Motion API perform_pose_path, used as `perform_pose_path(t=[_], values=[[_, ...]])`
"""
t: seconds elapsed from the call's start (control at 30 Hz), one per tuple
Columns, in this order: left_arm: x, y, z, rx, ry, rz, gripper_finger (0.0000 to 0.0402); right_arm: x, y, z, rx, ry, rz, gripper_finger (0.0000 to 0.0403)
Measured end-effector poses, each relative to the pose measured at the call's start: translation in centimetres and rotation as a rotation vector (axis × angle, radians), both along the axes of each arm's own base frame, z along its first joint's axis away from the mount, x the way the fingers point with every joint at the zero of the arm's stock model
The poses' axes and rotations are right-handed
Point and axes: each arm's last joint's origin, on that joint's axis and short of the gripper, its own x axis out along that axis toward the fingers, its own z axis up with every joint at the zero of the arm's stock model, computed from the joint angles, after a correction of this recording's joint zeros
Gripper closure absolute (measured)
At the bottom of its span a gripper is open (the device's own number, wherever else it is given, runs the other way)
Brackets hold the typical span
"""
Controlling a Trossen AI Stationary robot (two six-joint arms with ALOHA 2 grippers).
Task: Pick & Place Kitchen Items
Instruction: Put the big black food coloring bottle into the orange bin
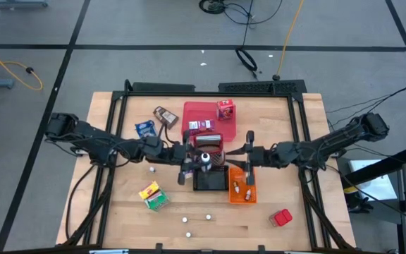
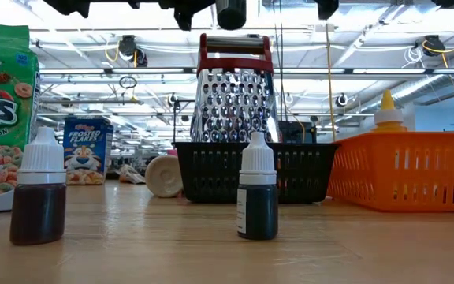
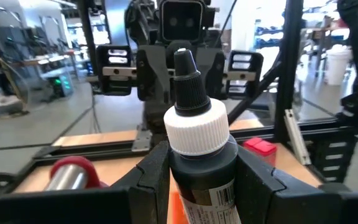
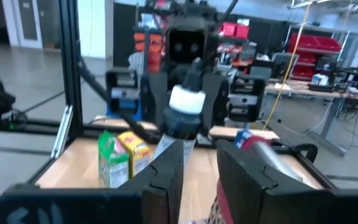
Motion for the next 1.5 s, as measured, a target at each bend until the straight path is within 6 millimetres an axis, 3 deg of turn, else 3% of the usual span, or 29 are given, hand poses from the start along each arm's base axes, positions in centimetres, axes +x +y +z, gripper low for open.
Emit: perform_pose_path(t=[0.27, 0.73, 1.17, 1.5], values=[[0.0, -0.2, -0.1, 0.033, -0.008, 0.045, 0.0279, 0.3, -0.5, 0.5, 0.04, -0.066, 0.046, 0.0314], [0.7, -0.1, -0.9, 0.046, -0.004, 0.052, 0.0279, 2.5, -1.5, -0.9, 0.065, -0.106, 0.066, 0.0313], [0.7, 0.0, -1.0, 0.055, 0.007, 0.069, 0.0279, 4.5, -1.8, -1.0, 0.085, -0.107, 0.069, 0.0224], [0.7, 0.0, -1.2, 0.063, 0.02, 0.075, 0.0279, 6.8, -1.6, -1.5, 0.082, -0.078, 0.062, 0.0208]])
